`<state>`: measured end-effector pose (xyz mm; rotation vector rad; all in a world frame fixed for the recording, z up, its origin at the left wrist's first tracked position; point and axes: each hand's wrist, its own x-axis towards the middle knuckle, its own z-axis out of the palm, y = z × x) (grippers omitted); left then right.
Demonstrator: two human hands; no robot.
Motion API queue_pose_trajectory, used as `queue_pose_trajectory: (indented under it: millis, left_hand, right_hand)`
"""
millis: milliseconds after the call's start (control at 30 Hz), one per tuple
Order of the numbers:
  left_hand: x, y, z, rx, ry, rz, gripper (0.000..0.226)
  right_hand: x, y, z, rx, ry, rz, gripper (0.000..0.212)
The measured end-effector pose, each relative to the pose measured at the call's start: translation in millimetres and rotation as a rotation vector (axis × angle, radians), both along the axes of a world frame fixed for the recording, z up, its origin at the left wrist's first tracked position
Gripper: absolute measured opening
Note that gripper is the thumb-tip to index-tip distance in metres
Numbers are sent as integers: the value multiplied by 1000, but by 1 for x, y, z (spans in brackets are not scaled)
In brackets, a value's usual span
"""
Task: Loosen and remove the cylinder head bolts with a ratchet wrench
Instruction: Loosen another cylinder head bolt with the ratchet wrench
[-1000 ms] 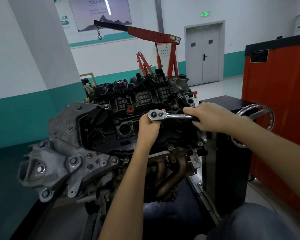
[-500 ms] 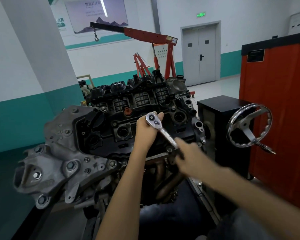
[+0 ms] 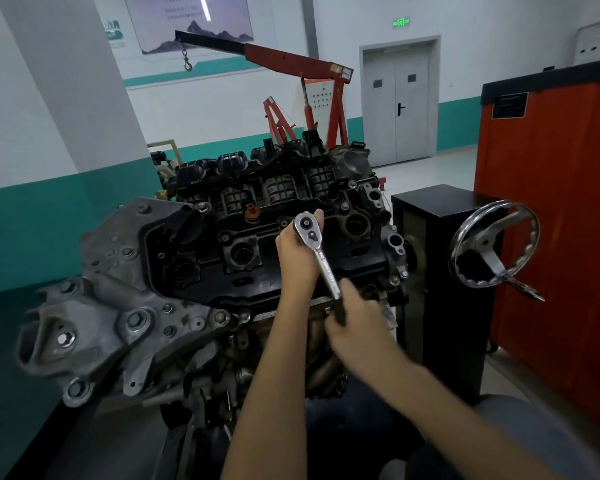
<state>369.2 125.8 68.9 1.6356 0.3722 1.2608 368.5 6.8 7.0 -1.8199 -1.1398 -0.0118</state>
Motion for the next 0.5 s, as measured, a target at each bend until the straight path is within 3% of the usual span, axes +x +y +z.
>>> queue_pose_trajectory:
  millis: [100,200,267,400,500]
  left_hand:
    - [-3,8,1,6,61,11,53]
    - [-9,14,1,70,117,-82,56]
    - [-8,15,4,113,145,-116,54]
    - [-9,18,8,149,148,-97,56]
    - [-12,18,3,72,80,-87,45]
  right_hand:
    - [-15,17,-5,34,49,42,23]
    - [27,-6,14,-101,-92,53,24]
    - [65,-25,39,-231,-258,81,24]
    - [112,-27,102,-479,-788,29,28]
    - [107,-20,109,-453,-870,-35,26]
